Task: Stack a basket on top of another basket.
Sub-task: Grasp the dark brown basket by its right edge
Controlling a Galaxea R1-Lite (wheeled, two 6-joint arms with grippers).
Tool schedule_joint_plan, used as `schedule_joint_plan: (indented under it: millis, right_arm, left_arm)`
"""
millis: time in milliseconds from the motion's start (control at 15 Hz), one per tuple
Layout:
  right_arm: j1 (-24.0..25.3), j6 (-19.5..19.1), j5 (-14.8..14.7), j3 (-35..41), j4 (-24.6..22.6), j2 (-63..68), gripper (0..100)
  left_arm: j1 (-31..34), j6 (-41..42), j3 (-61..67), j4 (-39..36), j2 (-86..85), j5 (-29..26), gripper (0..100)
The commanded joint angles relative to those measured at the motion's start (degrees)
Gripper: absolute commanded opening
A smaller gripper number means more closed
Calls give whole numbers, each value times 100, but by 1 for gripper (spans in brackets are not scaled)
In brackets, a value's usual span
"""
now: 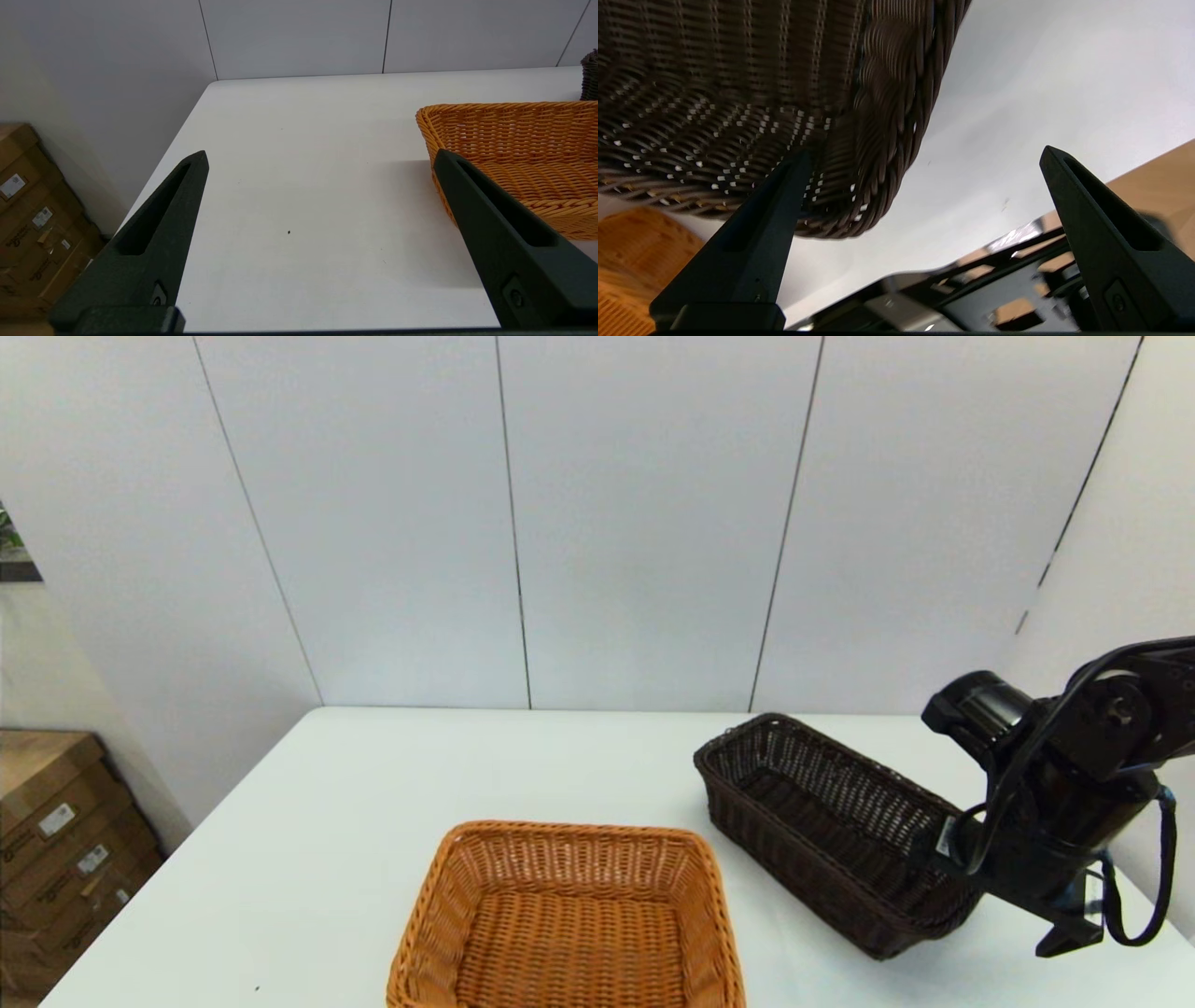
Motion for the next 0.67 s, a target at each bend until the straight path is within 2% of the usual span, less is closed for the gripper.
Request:
schedule_joint_plan:
  millis: [67,400,533,667]
  right_arm:
    - [7,95,240,59,5,-24,100]
    - [15,139,609,94,5,-6,100]
    - [15,342,856,111,-144,29,100]
    - [15,350,873,190,-285,90,100]
  left_arm:
    - [2,2,9,0,-11,0,100]
    - [2,2,9,0,-11,0,100]
    - [2,2,9,0,-11,0,100]
    - [2,2,9,0,-11,0,100]
